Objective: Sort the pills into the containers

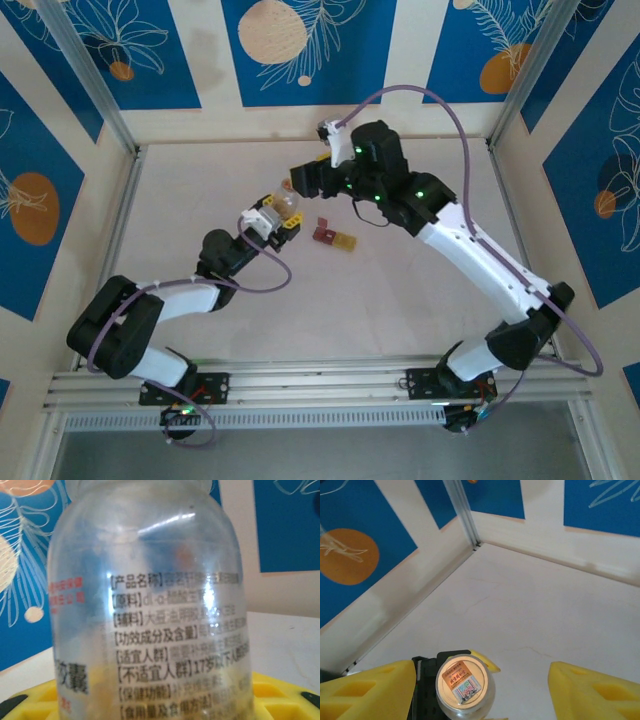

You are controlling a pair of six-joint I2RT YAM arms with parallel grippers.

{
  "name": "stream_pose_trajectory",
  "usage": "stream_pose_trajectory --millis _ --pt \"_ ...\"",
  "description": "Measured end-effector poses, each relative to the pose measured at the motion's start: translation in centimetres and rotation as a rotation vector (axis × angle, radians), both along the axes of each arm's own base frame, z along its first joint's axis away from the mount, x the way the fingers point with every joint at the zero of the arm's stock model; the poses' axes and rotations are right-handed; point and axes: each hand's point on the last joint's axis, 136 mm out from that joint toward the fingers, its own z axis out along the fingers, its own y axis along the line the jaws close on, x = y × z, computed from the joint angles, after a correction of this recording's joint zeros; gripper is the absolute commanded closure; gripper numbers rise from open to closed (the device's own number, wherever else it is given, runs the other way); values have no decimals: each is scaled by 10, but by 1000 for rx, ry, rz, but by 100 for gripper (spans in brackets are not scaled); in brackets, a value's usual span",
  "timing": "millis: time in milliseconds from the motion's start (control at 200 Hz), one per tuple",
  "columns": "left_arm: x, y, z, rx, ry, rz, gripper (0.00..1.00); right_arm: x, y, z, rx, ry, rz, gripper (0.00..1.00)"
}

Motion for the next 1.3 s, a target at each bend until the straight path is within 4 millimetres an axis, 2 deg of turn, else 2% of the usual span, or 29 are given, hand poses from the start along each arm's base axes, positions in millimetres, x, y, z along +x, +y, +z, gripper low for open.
stream_pose_trajectory --millis 235,475,640,750,810,885,1130,1301 --pt "10 7 -13 52 25 89 100 22 25 -32 -48 83 -52 30" --pt "12 8 -17 72 26 123 100 26 40 -54 -101 128 -56 30" --pt "12 8 -16 80 18 131 100 29 41 -67 -132 152 -64 32" --pt "12 7 -16 83 16 130 100 29 41 -74 -146 170 -64 44" --pt "11 7 -17 85 18 129 100 28 42 -74 -136 181 -61 53" --pt "11 6 -18 87 21 127 100 25 45 -73 -128 183 -37 60" --pt "9 3 -26 111 37 106 100 19 46 -81 -85 175 73 69" --pt "-10 -12 -28 126 17 -20 100 -7 30 -82 -50 81 264 71"
